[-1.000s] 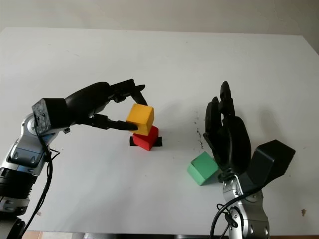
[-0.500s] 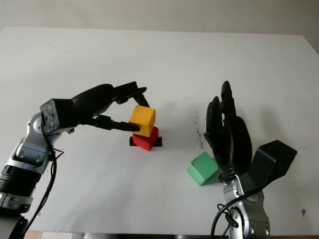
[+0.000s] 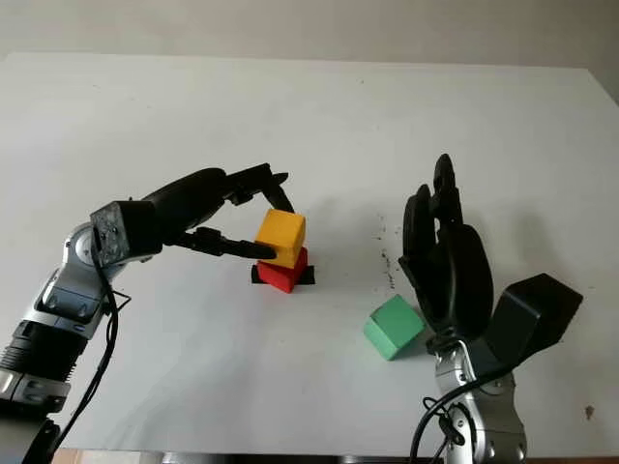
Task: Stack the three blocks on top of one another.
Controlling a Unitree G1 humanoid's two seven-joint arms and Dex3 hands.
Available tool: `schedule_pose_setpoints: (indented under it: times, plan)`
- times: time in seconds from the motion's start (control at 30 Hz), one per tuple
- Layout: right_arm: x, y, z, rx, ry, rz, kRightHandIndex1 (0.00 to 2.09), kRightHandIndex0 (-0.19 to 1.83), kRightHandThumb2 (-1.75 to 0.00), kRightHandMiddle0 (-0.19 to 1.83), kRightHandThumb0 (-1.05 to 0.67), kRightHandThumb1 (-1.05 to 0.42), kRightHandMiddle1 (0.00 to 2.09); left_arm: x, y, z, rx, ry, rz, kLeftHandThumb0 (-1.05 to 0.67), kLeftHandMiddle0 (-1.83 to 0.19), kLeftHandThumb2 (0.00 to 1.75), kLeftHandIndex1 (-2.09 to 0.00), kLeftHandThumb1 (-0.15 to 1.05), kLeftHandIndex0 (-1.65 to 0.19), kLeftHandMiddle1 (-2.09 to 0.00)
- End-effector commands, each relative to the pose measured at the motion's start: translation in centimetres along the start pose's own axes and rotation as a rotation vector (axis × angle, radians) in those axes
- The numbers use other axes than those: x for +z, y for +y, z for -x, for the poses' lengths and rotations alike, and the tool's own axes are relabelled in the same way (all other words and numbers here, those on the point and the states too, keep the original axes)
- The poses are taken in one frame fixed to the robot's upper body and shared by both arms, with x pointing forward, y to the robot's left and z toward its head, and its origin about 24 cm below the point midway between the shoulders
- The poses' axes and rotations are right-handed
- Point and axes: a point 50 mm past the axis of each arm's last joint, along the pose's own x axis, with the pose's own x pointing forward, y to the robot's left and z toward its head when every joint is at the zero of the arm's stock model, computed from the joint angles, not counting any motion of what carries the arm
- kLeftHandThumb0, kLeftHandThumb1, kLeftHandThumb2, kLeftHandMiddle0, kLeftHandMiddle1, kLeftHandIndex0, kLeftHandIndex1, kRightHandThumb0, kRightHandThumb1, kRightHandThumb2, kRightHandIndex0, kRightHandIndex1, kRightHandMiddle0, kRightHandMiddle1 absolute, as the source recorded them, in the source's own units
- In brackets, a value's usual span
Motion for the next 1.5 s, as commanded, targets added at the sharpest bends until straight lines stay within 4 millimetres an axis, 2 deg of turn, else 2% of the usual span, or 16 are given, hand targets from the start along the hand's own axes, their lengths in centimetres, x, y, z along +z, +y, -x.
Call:
schedule_pose_setpoints:
  times: [0.0, 0.33, 0.5, 0.6, 0.83, 1.07, 1.3, 1.4, 1.47]
  plan:
    - [0.3, -0.1, 0.3, 0.003, -0.008, 0.015, 0.00, -0.19, -0.58, -0.19, -0.61, -1.05, 0.00, 0.7, 0.4, -0.3, -0.004, -0.018, -0.027, -0.51, -0.08, 0.22, -1.64, 1.05, -0.22, -0.05]
    - [0.4, -0.2, 0.2, 0.005, -0.002, 0.014, 0.00, -0.19, -0.58, -0.19, -0.62, -1.05, 0.00, 0.9, 0.4, -0.1, -0.024, 0.008, -0.082, -0.52, -0.06, 0.20, -1.54, 1.05, -0.26, -0.05]
    - [0.5, -0.2, 0.2, 0.011, -0.003, 0.030, 0.00, -0.19, -0.58, -0.19, -0.61, -1.05, 0.00, 0.9, 0.5, 0.0, -0.055, 0.019, -0.081, -0.65, 0.04, 0.09, -0.95, 1.04, -0.18, -0.04]
    - [0.5, -0.2, 0.2, 0.011, -0.004, 0.027, 0.00, -0.19, -0.59, -0.19, -0.61, -1.05, 0.00, 1.0, 0.6, 0.1, -0.068, 0.010, -0.087, -0.69, 0.08, 0.06, -0.76, 1.03, -0.13, -0.05]
    - [0.5, -0.2, 0.1, -0.002, -0.003, 0.030, 0.00, -0.19, -0.59, -0.19, -0.61, -1.05, 0.00, 0.8, 0.6, 0.3, -0.074, 0.001, -0.113, -0.72, 0.09, 0.05, -0.66, 1.01, -0.01, -0.05]
    - [0.5, -0.2, -0.1, 0.002, -0.005, 0.032, 0.00, -0.19, -0.58, -0.19, -0.62, -1.05, 0.00, 0.6, 0.6, 0.5, -0.065, 0.018, -0.110, -0.70, 0.12, 0.05, -0.41, 0.97, -0.04, -0.05]
    - [0.7, -0.7, -0.2, 0.010, -0.009, 0.052, 0.00, -0.19, -0.58, -0.19, -0.63, -1.05, 0.00, 0.4, 0.8, 1.1, 0.031, 0.004, -0.037, -0.76, 0.17, 0.06, -0.18, 0.96, 0.11, -0.05]
    - [1.5, -1.3, -0.5, 0.034, -0.039, 0.114, 0.00, -0.19, -0.49, -0.19, -0.64, -1.05, 0.00, 0.4, 1.3, 2.1, 0.105, -0.021, 0.032, -0.84, 0.19, 0.10, -0.03, 1.03, 0.18, -0.01]
    - [2.4, -1.9, -1.0, 0.065, -0.073, 0.148, 0.00, -0.19, -0.37, -0.19, -0.65, -1.05, 0.00, 0.3, 1.6, 3.2, 0.182, -0.024, 0.081, -0.92, 0.19, 0.26, -0.01, 1.04, 0.19, 0.00]
